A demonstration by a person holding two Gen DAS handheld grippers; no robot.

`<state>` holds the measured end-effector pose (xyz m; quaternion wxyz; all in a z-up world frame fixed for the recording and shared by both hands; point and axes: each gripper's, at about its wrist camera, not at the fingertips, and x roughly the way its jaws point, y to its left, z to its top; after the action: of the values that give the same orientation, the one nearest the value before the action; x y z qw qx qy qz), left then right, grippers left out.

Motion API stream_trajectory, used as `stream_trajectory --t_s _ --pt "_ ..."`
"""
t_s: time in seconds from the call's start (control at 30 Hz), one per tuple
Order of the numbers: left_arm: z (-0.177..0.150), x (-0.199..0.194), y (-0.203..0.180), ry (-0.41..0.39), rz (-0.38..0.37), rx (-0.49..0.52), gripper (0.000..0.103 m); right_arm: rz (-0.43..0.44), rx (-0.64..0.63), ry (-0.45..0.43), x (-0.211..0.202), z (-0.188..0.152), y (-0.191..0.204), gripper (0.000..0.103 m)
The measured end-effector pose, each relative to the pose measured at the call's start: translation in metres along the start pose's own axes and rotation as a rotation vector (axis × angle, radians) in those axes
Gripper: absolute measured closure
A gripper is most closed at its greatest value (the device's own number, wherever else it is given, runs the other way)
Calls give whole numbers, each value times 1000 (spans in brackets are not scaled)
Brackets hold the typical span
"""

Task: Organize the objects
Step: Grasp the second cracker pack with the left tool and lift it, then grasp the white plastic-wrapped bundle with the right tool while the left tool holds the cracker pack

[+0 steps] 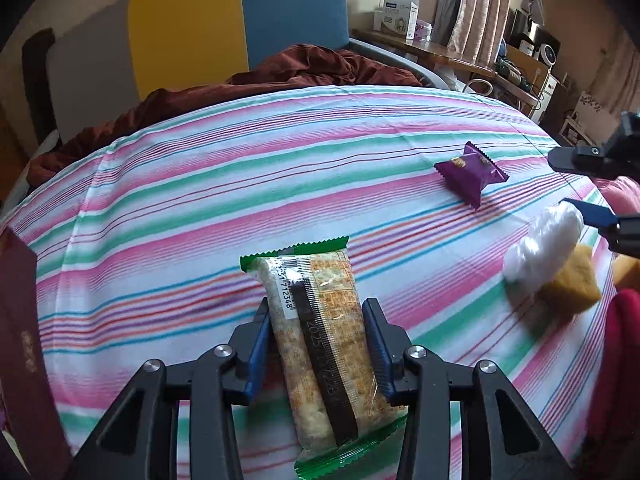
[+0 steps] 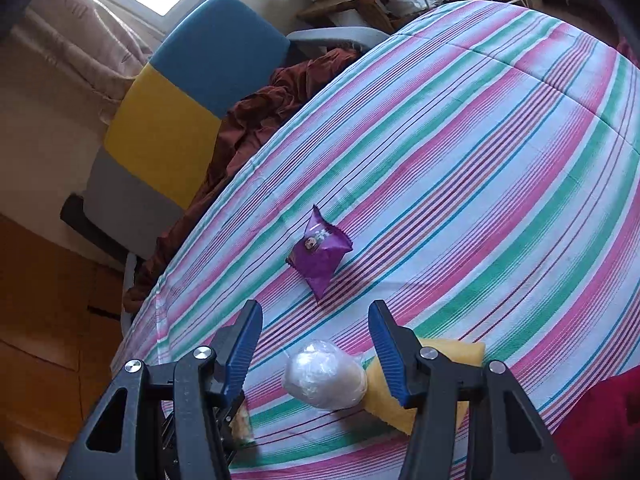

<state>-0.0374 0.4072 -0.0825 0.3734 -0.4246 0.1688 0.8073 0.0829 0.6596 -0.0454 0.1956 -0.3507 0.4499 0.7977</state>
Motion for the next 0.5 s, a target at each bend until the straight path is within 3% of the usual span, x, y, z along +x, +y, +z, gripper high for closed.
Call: stream_trajectory --t_s 0.03,0.13,0.23,0.4,0.5 --pt "-8 -7 7 -6 4 -4 59 15 -22 25 4 -1 4 47" --pt "-31 -24 26 -28 11 -39 59 170 -113 156 18 -12 26 46" --pt "-51 -39 40 -44 13 -77 60 212 -204 141 12 -19 43 46" --pt "-63 -45 41 -74 20 -78 59 125 -156 108 11 -15 32 46" --pt "-64 -43 40 -92 17 -76 59 137 -187 162 20 -16 38 45"
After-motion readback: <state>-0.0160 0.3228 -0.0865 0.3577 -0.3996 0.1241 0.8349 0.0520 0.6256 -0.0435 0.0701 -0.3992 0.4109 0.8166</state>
